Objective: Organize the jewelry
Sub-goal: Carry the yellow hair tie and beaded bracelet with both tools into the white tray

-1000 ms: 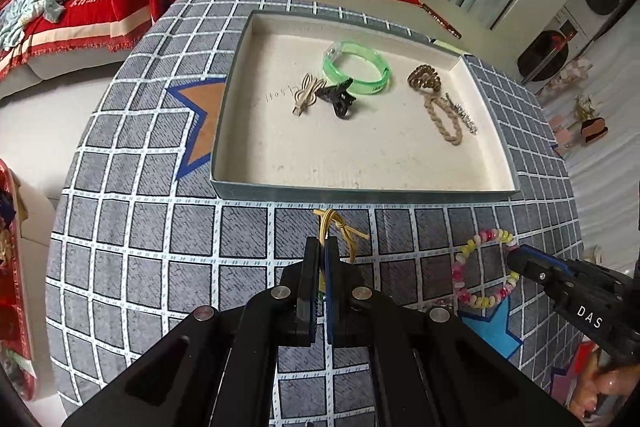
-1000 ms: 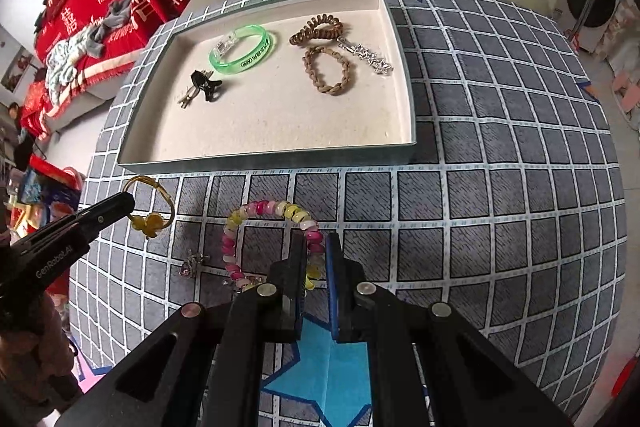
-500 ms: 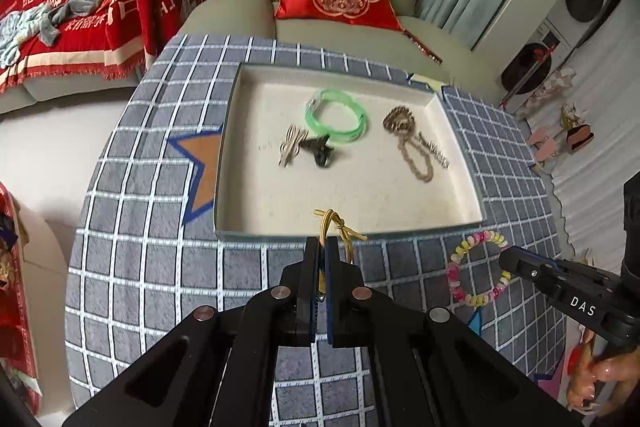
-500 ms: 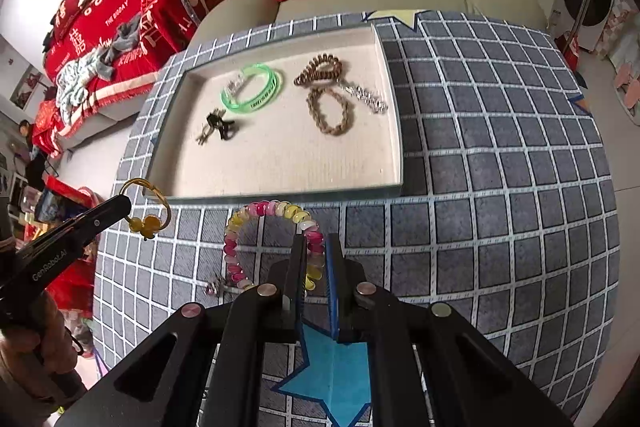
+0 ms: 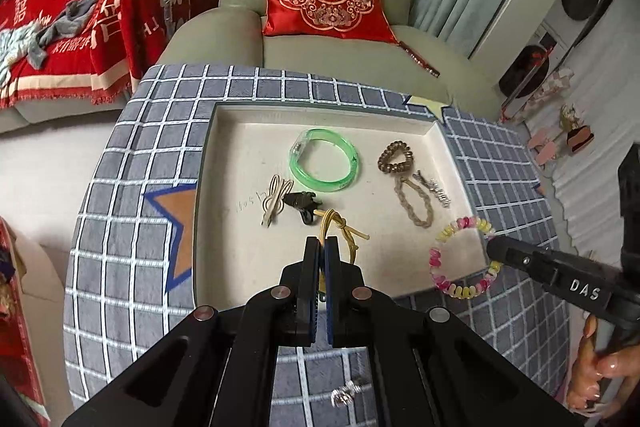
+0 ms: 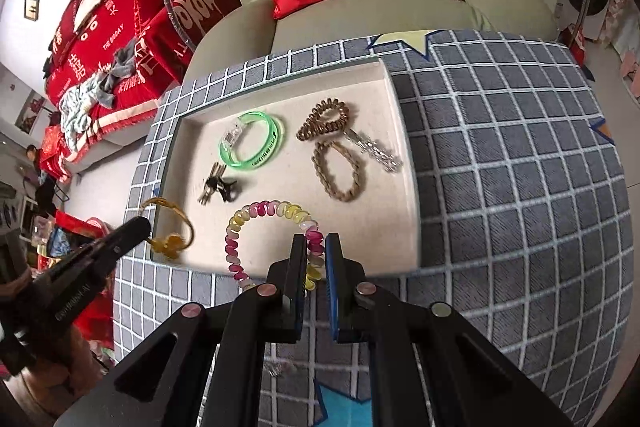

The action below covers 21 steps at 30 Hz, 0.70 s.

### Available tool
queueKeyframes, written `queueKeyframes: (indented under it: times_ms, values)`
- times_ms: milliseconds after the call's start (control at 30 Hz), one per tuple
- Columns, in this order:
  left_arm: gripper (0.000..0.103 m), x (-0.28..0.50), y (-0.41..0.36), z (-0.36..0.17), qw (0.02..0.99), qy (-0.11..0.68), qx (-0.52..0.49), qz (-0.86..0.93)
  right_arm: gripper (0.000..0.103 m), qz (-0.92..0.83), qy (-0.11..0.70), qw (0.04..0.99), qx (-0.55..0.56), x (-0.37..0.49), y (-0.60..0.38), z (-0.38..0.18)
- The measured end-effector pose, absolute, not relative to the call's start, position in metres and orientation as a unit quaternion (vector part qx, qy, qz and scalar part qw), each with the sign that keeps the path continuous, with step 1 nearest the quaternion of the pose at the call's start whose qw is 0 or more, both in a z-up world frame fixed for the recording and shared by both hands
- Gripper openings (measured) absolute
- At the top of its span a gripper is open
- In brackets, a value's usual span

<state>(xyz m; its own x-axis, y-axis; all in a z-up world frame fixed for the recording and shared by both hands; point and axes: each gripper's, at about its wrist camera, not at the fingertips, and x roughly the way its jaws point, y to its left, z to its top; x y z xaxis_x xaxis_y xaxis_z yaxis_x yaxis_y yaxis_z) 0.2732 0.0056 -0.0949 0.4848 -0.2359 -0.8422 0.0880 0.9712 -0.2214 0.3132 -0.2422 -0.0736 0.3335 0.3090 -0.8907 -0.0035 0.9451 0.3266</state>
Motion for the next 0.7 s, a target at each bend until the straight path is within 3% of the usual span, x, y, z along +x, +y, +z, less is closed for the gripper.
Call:
queueKeyframes:
  times_ms: [700]
  values:
    - [0.017,0.314,0.004,-0.158,0.821,0.565,-0.054,-0.056,0.010,0.105,0.622,0.765,0.130,0.368,-0.216,-0.148]
